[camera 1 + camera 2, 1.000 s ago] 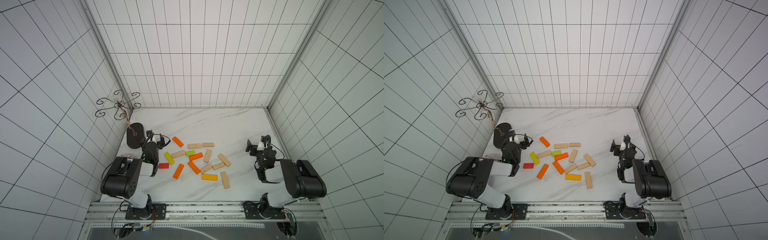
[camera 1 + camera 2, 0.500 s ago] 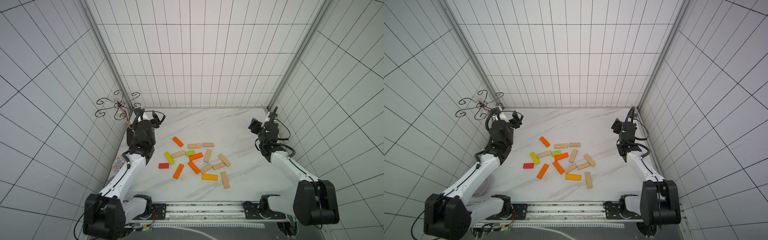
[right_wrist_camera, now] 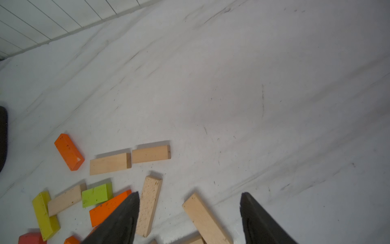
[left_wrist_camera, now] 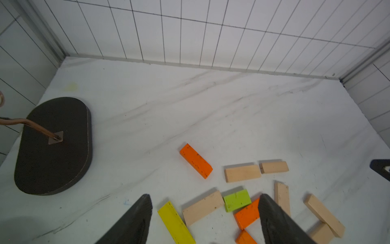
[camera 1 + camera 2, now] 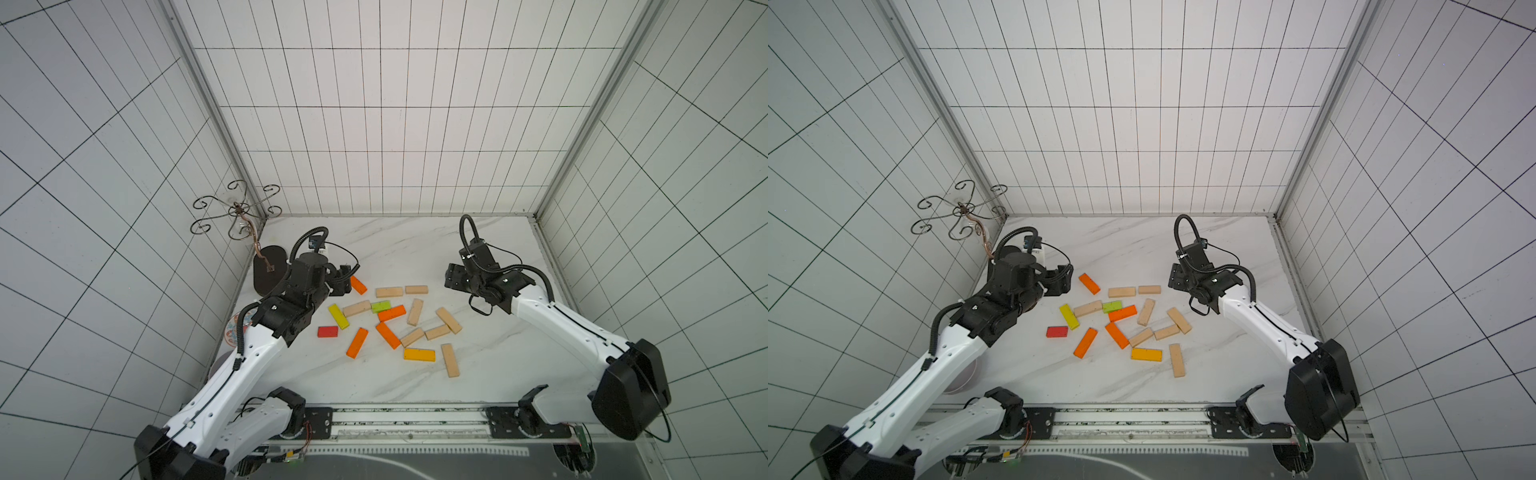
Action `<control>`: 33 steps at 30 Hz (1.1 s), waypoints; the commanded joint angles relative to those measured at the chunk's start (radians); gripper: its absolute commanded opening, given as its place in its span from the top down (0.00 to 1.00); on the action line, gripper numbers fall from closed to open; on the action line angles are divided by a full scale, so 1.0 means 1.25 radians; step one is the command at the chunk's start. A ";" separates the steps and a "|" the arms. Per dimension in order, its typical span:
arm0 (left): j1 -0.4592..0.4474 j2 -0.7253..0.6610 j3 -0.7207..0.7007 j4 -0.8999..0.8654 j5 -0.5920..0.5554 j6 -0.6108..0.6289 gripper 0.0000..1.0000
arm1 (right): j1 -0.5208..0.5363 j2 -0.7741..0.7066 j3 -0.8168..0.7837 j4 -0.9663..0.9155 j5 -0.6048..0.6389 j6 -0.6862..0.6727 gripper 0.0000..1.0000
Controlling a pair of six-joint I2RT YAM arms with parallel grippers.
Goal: Assemble a giraffe with building blocks
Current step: Pick up the building block from the center of the board.
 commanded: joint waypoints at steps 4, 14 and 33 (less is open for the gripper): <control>-0.034 -0.070 -0.049 -0.157 0.054 -0.120 0.21 | 0.139 0.043 0.014 -0.085 -0.046 0.056 0.28; -0.034 -0.135 -0.072 -0.278 0.036 -0.168 0.15 | 0.295 0.153 0.057 -0.110 -0.031 0.048 0.28; -0.034 -0.245 -0.047 -0.343 -0.047 -0.246 0.04 | 0.305 0.537 0.505 -0.198 -0.001 -0.040 0.25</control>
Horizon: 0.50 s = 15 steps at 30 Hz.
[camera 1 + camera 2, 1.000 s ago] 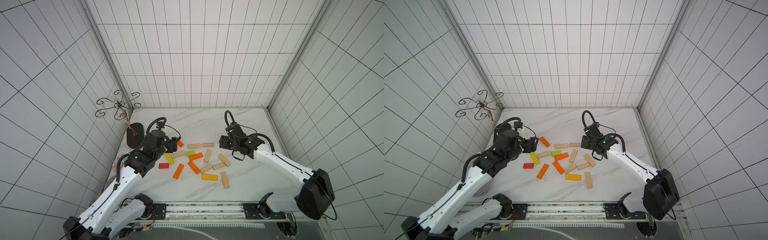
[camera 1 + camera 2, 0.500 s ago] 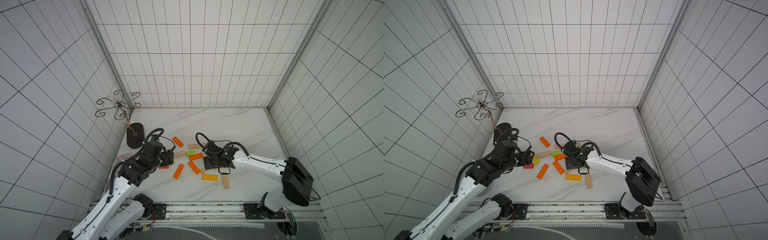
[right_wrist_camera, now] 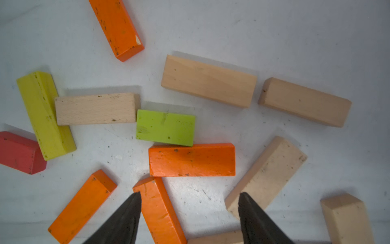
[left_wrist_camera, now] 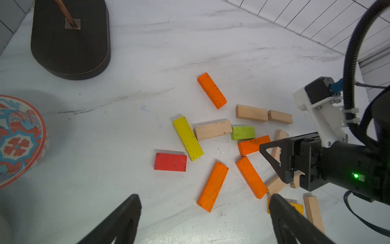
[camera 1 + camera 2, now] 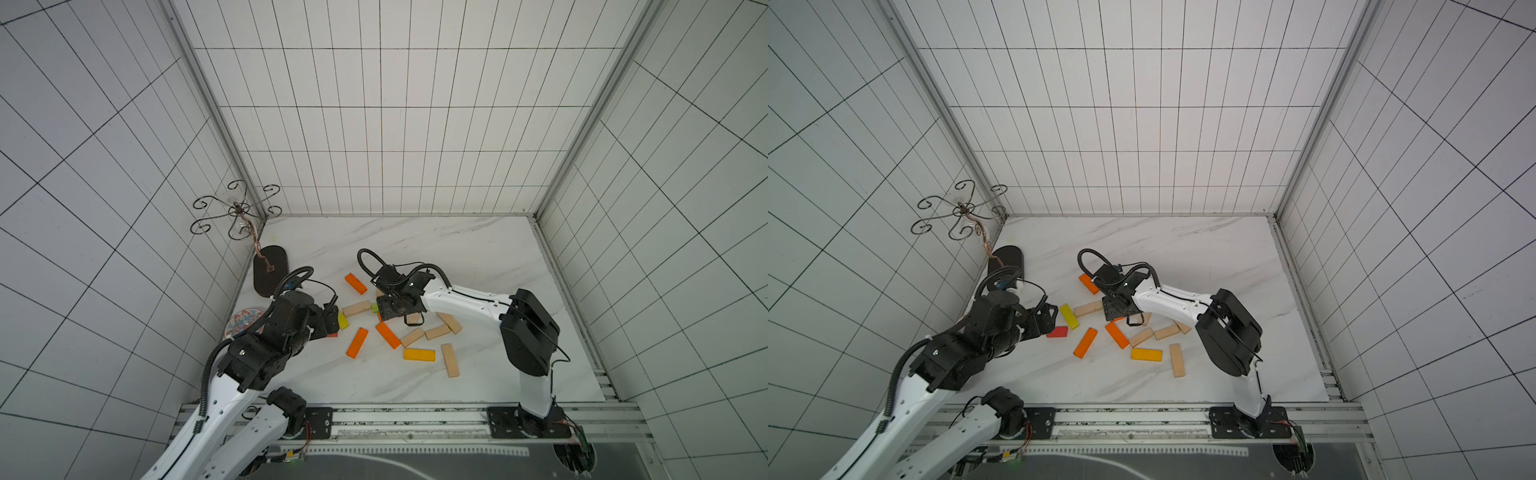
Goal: Assemble a giraffe with building blocks
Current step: Pick up the building block from the center of the board.
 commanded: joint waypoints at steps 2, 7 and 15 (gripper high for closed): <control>-0.001 -0.011 0.019 -0.018 -0.029 -0.018 0.04 | 0.001 0.090 0.169 -0.071 0.019 -0.017 0.23; -0.001 -0.018 0.015 -0.023 -0.031 -0.018 0.03 | -0.005 0.169 0.254 -0.104 0.021 -0.018 0.21; -0.001 -0.022 0.009 -0.023 -0.034 -0.014 0.03 | -0.010 0.230 0.315 -0.136 0.025 -0.014 0.18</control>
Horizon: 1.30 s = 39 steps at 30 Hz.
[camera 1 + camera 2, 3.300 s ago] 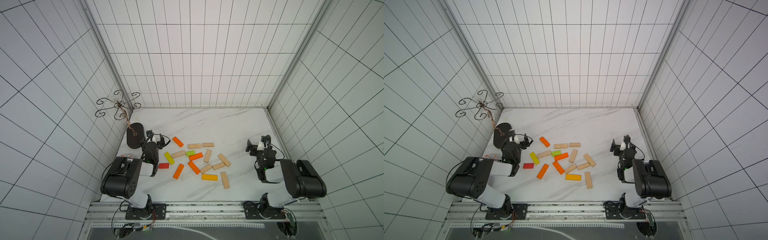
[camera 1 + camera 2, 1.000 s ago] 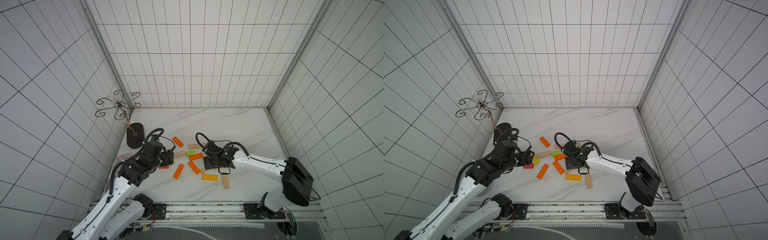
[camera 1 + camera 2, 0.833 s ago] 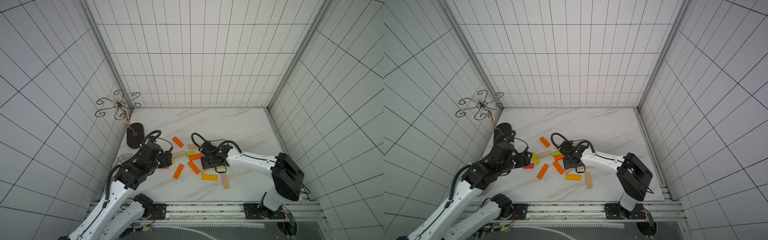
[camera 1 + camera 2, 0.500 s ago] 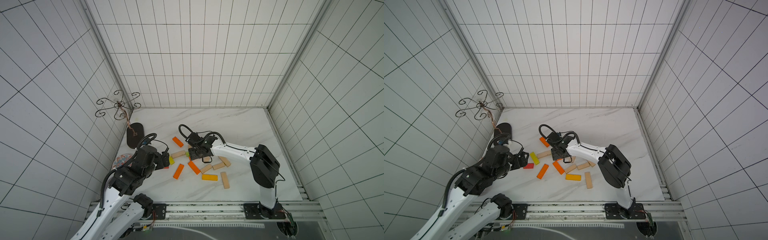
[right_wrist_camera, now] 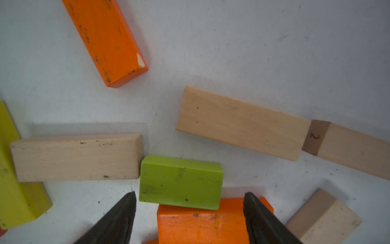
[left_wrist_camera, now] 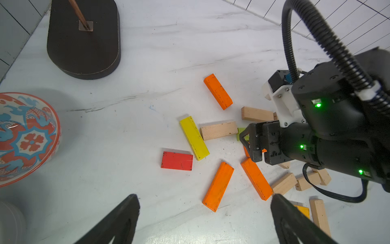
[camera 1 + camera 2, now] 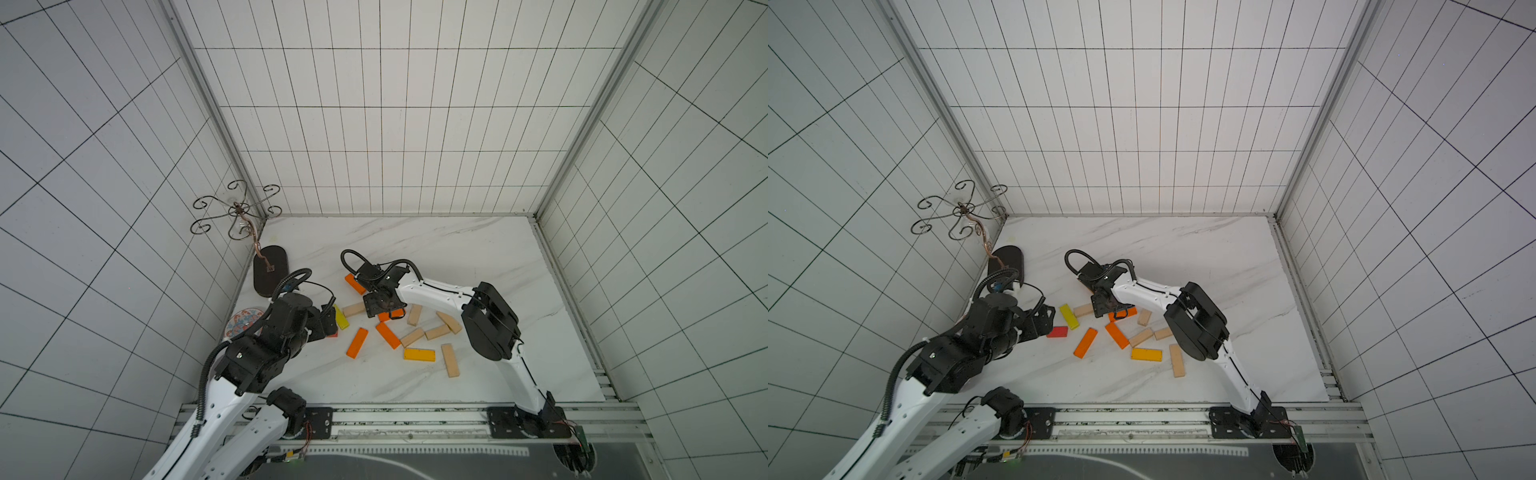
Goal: Assemble a giraffe with building blocks
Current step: Pick up the building block from the center of the board, then place the building block at the center of the board.
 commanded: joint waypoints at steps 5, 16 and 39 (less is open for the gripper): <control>-0.001 -0.009 0.003 0.001 -0.013 -0.010 0.03 | -0.006 0.050 0.115 -0.051 -0.006 0.003 0.18; -0.001 -0.015 -0.008 0.005 -0.013 -0.009 0.03 | -0.008 0.090 0.147 -0.076 0.008 0.023 0.30; -0.002 0.157 0.004 0.215 0.090 0.011 0.03 | -0.230 -0.117 0.159 -0.093 0.078 0.001 0.49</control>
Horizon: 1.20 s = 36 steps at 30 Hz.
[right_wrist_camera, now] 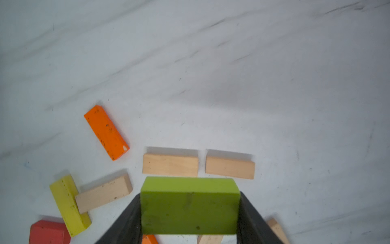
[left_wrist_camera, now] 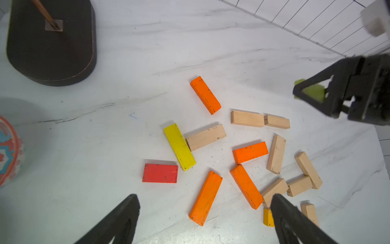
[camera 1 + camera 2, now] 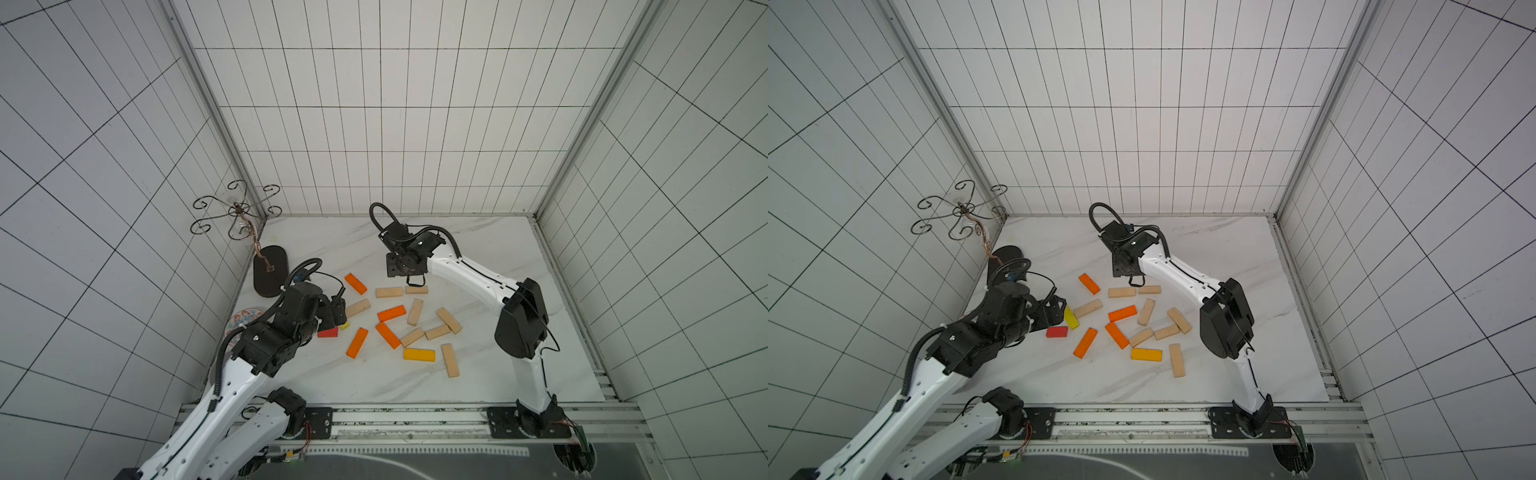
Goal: Assemble a giraffe with building blocks
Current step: Place the building block at the center of the board.
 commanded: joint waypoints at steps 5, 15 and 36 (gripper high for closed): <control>-0.027 0.174 0.041 0.169 0.070 0.026 0.04 | -0.175 0.081 0.084 0.020 -0.030 -0.060 0.49; -0.052 0.352 0.089 0.255 0.102 0.053 0.04 | -0.265 0.289 0.252 0.020 -0.061 -0.123 0.49; -0.050 0.424 0.105 0.263 0.101 0.087 0.04 | -0.273 0.430 0.373 0.082 -0.106 -0.181 0.40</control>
